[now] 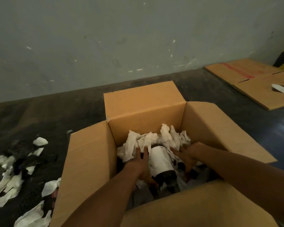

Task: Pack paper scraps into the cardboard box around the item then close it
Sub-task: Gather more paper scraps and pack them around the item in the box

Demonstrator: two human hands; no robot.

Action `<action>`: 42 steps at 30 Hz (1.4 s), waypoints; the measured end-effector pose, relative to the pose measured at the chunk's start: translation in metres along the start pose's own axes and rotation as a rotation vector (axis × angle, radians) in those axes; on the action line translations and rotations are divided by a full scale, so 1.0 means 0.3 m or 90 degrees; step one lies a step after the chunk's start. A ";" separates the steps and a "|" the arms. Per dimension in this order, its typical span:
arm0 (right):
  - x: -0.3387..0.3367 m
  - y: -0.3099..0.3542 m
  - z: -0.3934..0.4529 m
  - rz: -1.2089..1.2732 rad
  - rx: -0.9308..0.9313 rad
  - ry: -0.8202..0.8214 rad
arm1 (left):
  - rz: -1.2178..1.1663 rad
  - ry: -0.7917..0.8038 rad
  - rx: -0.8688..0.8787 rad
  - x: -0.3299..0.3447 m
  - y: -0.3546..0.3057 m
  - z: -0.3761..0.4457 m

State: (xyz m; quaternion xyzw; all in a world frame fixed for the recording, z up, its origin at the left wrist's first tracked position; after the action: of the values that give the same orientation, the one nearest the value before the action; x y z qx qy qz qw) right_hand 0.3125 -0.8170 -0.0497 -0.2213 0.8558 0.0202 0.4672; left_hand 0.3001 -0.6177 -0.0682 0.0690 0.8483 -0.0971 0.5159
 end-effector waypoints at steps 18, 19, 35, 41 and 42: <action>-0.222 -0.026 0.094 0.239 -0.023 -0.192 | 0.193 -0.180 0.089 -0.263 0.022 0.018; -0.188 -0.013 0.126 0.228 -0.027 -0.172 | 0.164 -0.143 0.090 -0.227 0.030 0.041; -0.148 -0.014 0.119 0.474 0.041 -0.138 | 0.013 -0.007 0.122 -0.142 0.038 0.108; -0.024 0.012 -0.139 0.075 0.037 0.074 | 0.017 0.062 0.109 0.033 -0.025 -0.022; 0.015 0.028 -0.139 0.024 0.044 0.089 | 0.003 0.063 0.079 0.061 -0.039 -0.033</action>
State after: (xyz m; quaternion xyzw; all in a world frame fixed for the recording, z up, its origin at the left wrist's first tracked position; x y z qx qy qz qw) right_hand 0.2740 -0.8211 -0.0312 -0.1899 0.8906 -0.0161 0.4129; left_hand 0.2808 -0.6265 -0.0788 0.1080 0.8650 -0.1448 0.4682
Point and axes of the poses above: each hand's wrist, its own z-axis towards the middle knuckle, its own x-axis out of the palm, y = z × x, the point moved 4 cm from there along z, towards the middle knuckle, and after that the axes turned 15 degrees about -y, right-handed, at the moved point
